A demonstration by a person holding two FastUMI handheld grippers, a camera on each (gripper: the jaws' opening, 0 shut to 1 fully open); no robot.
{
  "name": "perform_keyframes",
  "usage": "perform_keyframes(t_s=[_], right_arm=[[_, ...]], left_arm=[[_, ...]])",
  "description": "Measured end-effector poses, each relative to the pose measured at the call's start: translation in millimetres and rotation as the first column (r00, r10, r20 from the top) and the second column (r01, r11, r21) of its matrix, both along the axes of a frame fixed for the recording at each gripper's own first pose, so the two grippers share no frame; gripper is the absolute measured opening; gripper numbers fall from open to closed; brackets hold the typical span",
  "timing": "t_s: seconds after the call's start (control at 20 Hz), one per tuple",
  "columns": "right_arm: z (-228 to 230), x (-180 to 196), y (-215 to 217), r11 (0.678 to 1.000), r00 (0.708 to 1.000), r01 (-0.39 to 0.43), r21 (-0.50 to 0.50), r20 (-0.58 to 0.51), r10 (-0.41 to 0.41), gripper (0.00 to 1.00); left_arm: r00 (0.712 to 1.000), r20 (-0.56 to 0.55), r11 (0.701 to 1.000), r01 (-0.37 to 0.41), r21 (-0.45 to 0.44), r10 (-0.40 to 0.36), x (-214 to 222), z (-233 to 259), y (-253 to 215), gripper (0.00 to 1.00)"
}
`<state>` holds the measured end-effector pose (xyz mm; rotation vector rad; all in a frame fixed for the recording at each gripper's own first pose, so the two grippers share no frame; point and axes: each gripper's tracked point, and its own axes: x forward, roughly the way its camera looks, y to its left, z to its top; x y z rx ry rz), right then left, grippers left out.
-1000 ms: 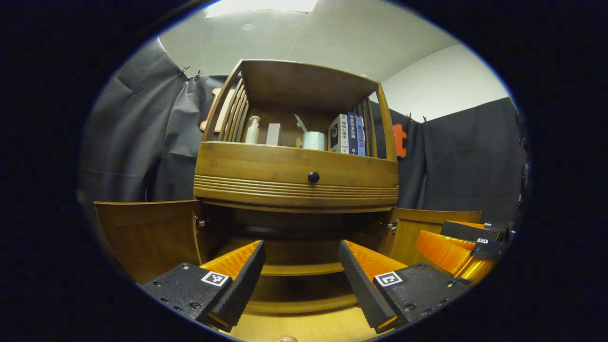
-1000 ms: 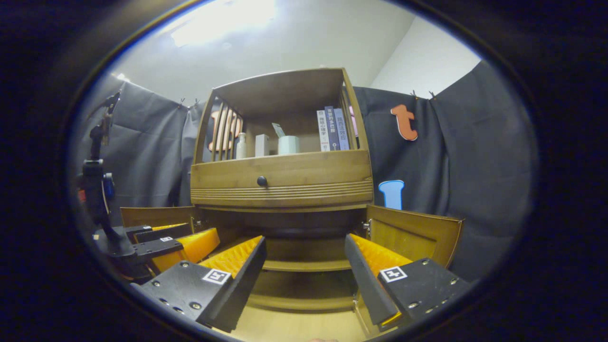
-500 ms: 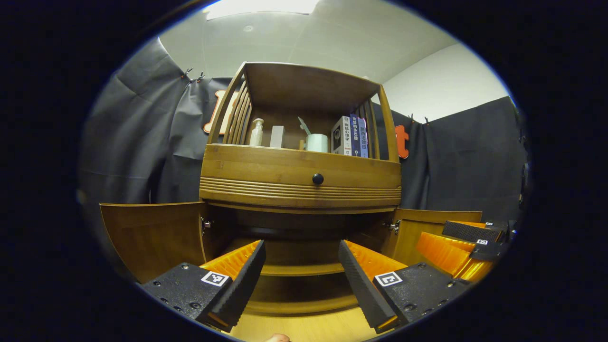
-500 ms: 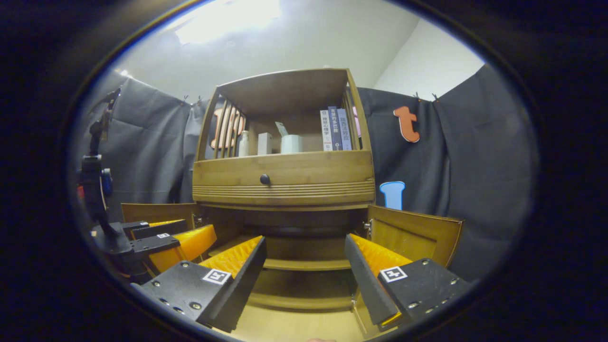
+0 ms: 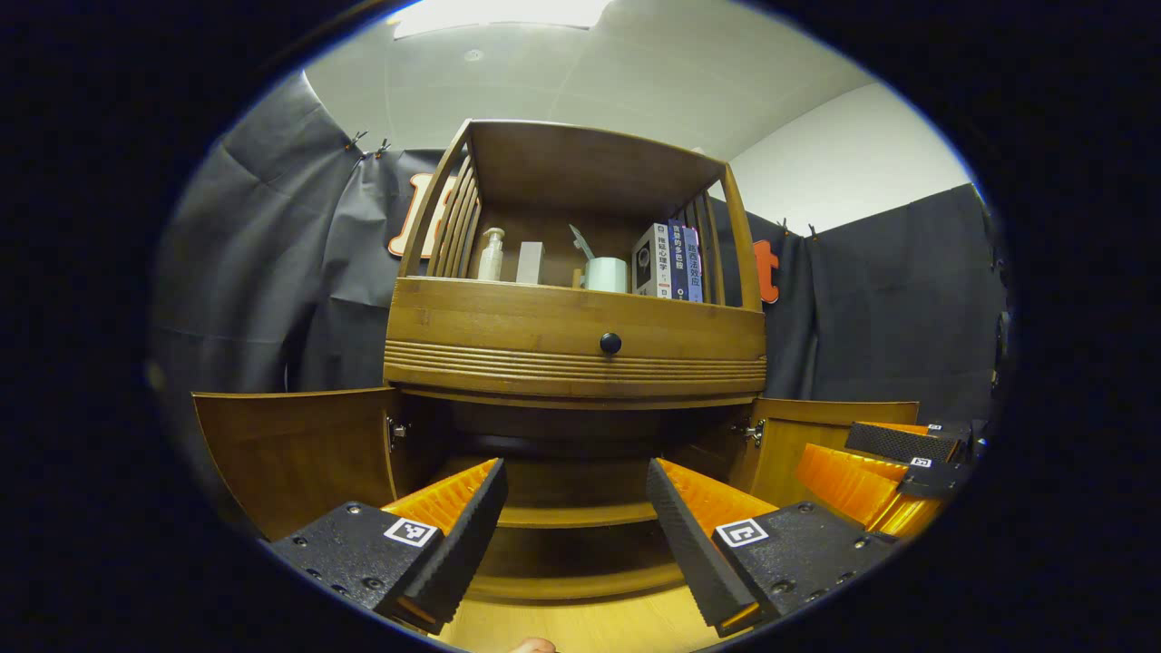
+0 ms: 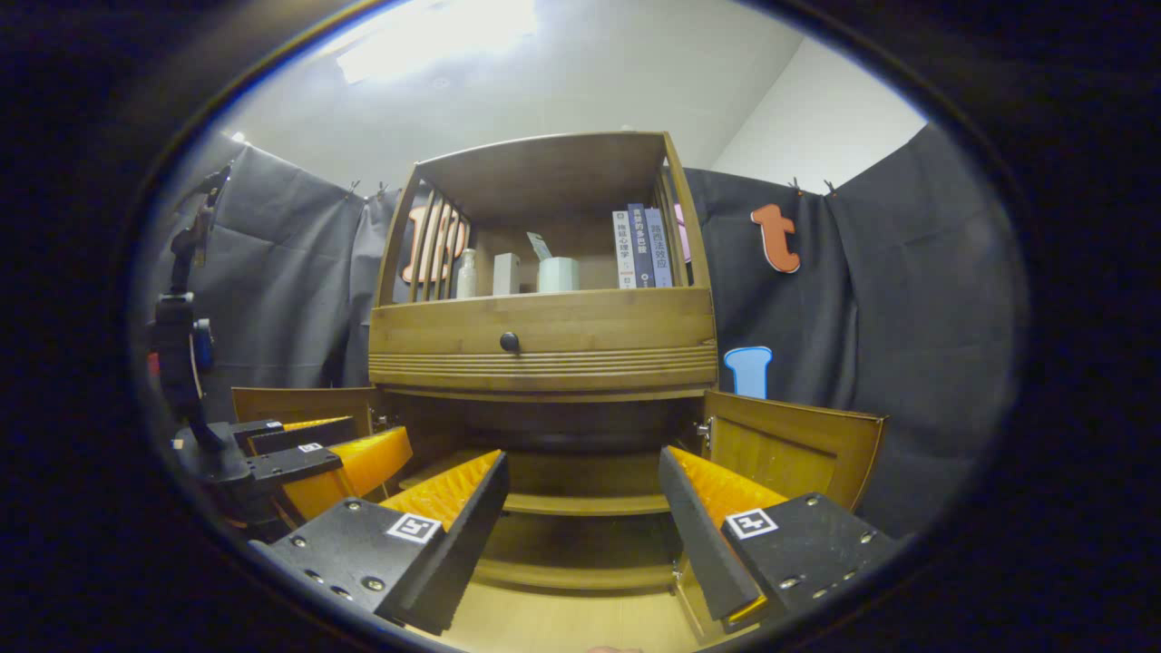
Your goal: Open the right door of the double-door shoe cabinet with the right hand, and open the left door with the left hand.
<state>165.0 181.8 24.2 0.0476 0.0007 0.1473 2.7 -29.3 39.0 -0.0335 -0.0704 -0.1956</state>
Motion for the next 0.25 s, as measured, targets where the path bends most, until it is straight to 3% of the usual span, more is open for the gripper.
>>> perform_keyframes(t_s=[0.15,0.25], right_arm=[[0.9,-2.4,-0.8,1.000,1.000,0.014,-0.004,0.001,-0.014,0.98],[-0.4,-5.1,-1.9,1.000,1.000,0.026,-0.005,-0.001,-0.026,0.98]], left_arm=[[1.000,-0.004,1.000,0.014,0.003,-0.014,-1.1,-1.1,-1.1,0.92],[1.000,-0.005,1.000,0.026,0.008,-0.026,-2.5,-1.0,-1.2,0.99]])
